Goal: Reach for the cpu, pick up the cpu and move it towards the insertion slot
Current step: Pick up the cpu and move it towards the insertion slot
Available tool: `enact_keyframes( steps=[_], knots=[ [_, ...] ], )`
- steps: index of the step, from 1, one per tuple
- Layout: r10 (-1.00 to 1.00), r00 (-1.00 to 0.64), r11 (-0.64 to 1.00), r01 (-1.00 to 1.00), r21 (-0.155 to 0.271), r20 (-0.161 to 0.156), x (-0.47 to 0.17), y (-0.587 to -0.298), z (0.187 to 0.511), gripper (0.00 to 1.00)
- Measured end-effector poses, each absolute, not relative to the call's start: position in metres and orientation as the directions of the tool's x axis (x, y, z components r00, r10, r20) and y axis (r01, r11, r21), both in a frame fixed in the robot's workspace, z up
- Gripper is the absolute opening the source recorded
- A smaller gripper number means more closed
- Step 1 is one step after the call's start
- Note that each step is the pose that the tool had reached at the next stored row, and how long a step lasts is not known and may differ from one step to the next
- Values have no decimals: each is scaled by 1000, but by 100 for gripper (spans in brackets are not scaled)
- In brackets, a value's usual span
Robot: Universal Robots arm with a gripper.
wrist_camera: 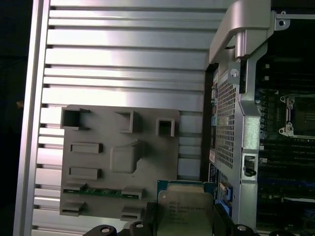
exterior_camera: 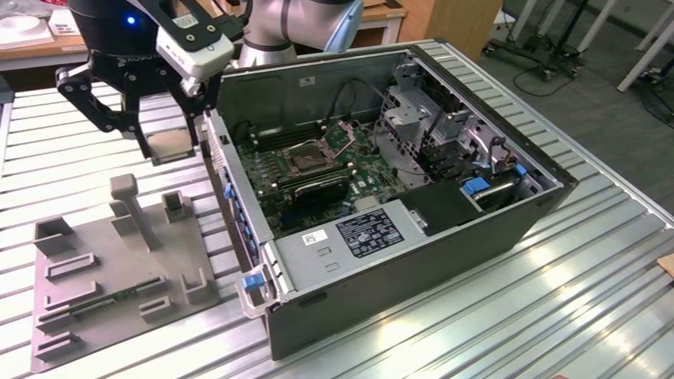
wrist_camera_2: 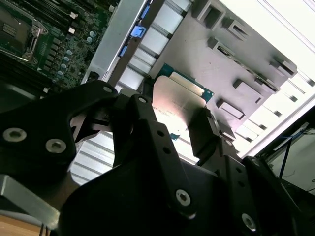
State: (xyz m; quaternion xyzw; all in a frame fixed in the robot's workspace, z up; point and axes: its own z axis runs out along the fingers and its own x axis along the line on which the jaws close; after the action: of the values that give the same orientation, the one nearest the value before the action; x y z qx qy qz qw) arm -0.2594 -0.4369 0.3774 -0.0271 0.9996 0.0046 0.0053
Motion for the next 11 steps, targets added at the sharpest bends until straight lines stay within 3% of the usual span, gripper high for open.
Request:
enact_keyframes(
  steps=[11],
  knots=[
    [-54, -998, 998, -54, 9, -11, -249, -437, 377, 54]
  ],
)
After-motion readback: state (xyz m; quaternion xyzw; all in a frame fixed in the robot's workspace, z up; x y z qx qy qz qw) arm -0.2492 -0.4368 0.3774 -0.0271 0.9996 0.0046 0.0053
